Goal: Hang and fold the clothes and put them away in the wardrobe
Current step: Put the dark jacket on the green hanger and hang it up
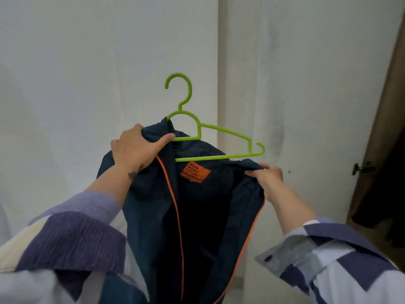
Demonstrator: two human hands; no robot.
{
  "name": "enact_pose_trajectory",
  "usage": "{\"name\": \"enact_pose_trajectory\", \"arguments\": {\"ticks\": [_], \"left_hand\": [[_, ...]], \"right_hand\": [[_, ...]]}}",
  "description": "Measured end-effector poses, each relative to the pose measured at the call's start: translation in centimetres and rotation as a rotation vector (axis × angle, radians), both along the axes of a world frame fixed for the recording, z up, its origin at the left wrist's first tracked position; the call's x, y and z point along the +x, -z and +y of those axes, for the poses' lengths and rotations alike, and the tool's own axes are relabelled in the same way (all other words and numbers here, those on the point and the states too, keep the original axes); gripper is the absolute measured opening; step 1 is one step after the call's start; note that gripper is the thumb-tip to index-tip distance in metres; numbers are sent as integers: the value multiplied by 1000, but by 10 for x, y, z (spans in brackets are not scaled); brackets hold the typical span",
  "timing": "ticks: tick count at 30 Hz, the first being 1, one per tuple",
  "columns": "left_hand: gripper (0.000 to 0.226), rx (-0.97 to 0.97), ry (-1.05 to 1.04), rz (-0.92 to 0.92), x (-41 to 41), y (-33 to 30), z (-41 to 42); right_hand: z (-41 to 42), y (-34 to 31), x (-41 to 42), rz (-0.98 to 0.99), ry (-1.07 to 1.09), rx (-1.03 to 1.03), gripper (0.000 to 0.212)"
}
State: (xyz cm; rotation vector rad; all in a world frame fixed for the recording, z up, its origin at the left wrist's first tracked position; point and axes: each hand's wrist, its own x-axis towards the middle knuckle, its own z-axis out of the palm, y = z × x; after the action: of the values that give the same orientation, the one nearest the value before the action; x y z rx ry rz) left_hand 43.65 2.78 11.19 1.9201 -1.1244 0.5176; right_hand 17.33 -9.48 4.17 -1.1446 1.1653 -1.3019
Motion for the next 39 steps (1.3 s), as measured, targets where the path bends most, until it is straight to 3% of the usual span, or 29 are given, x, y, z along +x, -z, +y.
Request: {"name": "enact_pose_trajectory", "arguments": {"ticks": [7,16,22,27,31,33,37,39], "left_hand": [[71,44,241,125,-40,19,-28],[64,191,737,365,-63,15,-62],[62,286,538,86,-83,21,-97],[64,128,346,-196,-133,25,-109],[62,2,400,-58,-164,14,-111],[60,-49,450,31,-171,4,-110],[59,-120,586,171,-180,-8,-107],[58,-118,652,219,-185,-10,-104]], "right_hand": [[3,-49,-92,169,-70,-123,53],[14,-78,-156,265,40,-118,63],[25,-88,-168,392,131,-187,62],[38,-101,-155,442,243,-273,59],[58,-111,-135,215,250,-307,53],[64,-103,-135,201,321,-343,45],[70,-71,-146,706,506,-372,35],[70,-63,-149,992,728,-374,38]]}}
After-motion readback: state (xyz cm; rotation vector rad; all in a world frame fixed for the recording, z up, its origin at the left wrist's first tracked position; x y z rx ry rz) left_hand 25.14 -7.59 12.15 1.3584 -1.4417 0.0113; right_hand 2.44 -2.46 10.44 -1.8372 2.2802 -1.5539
